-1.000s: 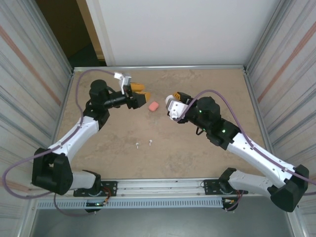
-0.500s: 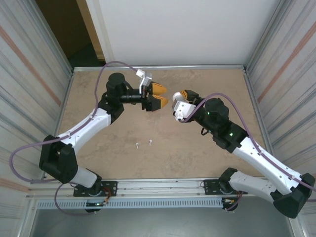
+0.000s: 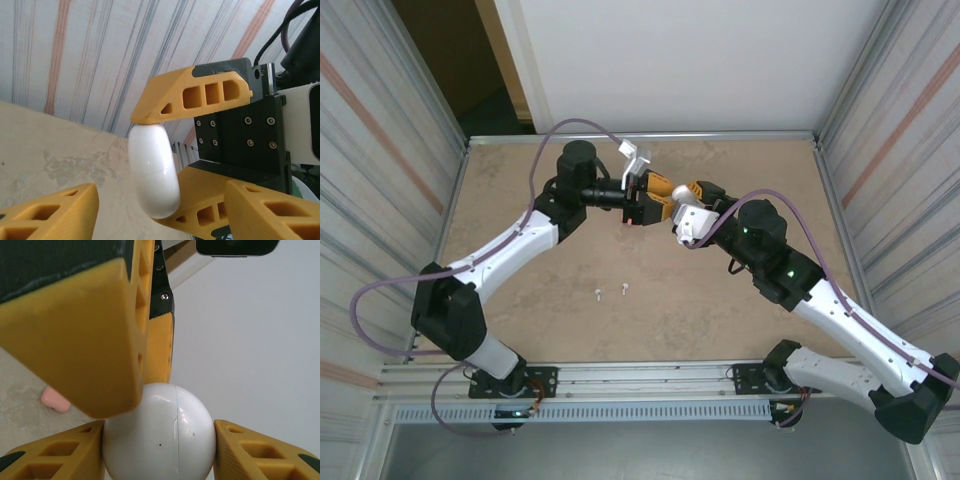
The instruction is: Insert the wireless bluetooth earbuds into the charging case
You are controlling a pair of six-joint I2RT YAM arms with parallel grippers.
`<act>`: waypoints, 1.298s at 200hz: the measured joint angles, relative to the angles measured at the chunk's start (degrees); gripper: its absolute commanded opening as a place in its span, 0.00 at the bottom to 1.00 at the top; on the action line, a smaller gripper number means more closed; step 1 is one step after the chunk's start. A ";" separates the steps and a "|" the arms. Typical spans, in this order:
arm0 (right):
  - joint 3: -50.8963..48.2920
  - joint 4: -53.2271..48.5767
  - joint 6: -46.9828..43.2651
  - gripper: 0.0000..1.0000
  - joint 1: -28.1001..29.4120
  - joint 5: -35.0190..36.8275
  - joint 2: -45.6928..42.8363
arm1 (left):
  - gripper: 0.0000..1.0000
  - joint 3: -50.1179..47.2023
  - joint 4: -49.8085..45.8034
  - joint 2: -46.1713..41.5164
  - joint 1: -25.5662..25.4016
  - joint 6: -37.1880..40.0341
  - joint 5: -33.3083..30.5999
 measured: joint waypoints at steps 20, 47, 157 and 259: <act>0.00 0.02 0.02 0.51 0.00 0.35 -0.02 | 0.54 1.53 -1.62 1.05 -0.70 0.96 0.20; 0.00 0.02 0.02 0.51 0.00 0.76 -0.02 | 0.46 2.80 -3.48 2.21 -1.07 1.86 0.39; -0.22 0.20 0.07 0.51 0.00 0.87 0.13 | 0.33 3.93 -4.92 3.48 -1.09 2.58 0.57; -0.39 0.74 0.22 0.55 0.00 0.92 0.76 | 0.18 4.04 -5.29 3.58 -1.16 1.05 0.35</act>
